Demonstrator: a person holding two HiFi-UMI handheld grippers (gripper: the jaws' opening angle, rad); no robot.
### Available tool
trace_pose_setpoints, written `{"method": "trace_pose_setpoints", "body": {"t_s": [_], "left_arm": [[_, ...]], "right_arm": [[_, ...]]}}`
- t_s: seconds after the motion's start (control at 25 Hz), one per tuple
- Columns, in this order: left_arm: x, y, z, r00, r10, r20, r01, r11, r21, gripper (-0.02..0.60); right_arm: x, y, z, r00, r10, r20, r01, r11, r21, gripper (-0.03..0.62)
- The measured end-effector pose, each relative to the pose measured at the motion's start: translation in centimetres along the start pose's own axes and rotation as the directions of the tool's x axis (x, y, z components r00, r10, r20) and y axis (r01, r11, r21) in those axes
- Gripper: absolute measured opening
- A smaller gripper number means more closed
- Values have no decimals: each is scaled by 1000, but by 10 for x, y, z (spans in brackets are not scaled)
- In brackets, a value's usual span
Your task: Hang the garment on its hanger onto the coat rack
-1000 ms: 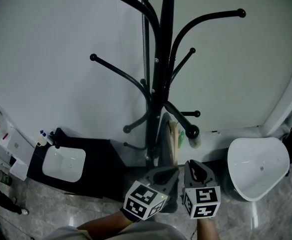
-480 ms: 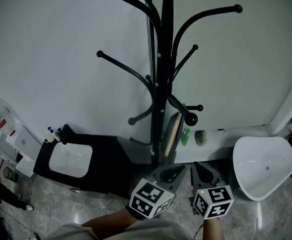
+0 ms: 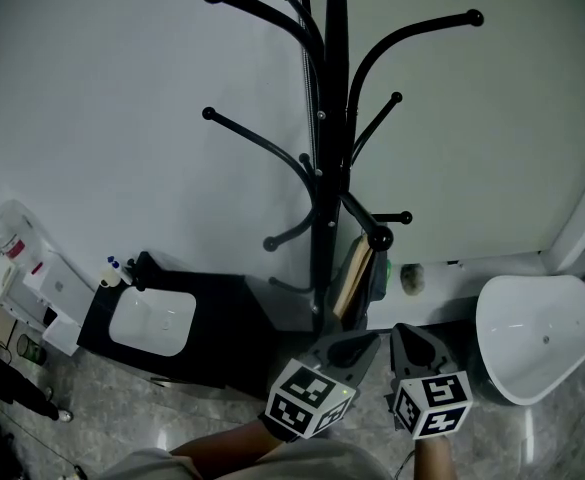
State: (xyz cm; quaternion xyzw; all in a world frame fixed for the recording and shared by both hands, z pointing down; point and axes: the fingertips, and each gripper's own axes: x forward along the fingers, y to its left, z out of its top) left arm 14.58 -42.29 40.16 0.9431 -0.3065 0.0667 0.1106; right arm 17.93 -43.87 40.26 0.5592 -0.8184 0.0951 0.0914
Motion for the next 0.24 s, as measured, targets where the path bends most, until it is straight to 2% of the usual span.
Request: {"method": "trace_pose_setpoints", "body": {"t_s": [0.24], "left_arm": [[0,-5,3,1000,-2,-2,2,1000,6,6]], "right_arm": [[-3,0,2,1000,3,0,-3,1000,-3,15]]}}
